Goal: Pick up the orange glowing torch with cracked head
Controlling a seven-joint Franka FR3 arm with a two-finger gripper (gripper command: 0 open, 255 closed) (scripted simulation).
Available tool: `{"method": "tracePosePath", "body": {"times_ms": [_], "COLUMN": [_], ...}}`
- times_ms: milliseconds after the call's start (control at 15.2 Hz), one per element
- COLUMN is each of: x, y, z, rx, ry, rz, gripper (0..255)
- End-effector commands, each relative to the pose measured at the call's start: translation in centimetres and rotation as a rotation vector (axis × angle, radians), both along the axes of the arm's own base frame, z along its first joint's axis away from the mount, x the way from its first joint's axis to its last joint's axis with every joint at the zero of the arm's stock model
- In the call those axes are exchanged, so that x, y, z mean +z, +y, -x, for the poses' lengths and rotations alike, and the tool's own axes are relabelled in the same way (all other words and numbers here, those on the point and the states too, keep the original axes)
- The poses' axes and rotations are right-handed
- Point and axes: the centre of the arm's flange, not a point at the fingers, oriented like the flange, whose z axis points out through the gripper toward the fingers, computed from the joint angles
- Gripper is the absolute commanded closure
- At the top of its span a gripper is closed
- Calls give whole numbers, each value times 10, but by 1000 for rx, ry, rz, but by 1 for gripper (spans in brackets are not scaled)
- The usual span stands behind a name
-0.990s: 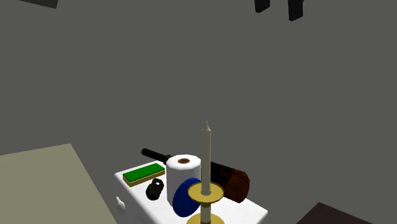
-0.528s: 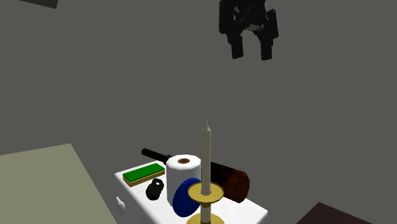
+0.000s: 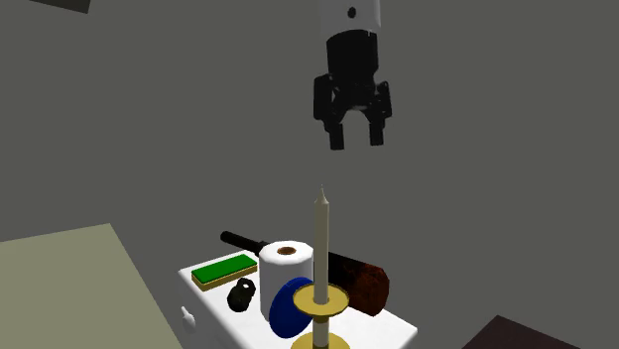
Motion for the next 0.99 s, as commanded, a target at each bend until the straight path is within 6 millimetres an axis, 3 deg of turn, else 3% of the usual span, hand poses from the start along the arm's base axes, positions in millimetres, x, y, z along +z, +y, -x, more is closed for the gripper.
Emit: {"method": "tracePosePath", "body": {"times_ms": [0, 924], "x": [-21, -148], "y": [-3, -6], "z": [-20, -148], "rx": [17, 128], "ry": [-7, -39], "rz": [-1, -13], "gripper": [0, 0]}}
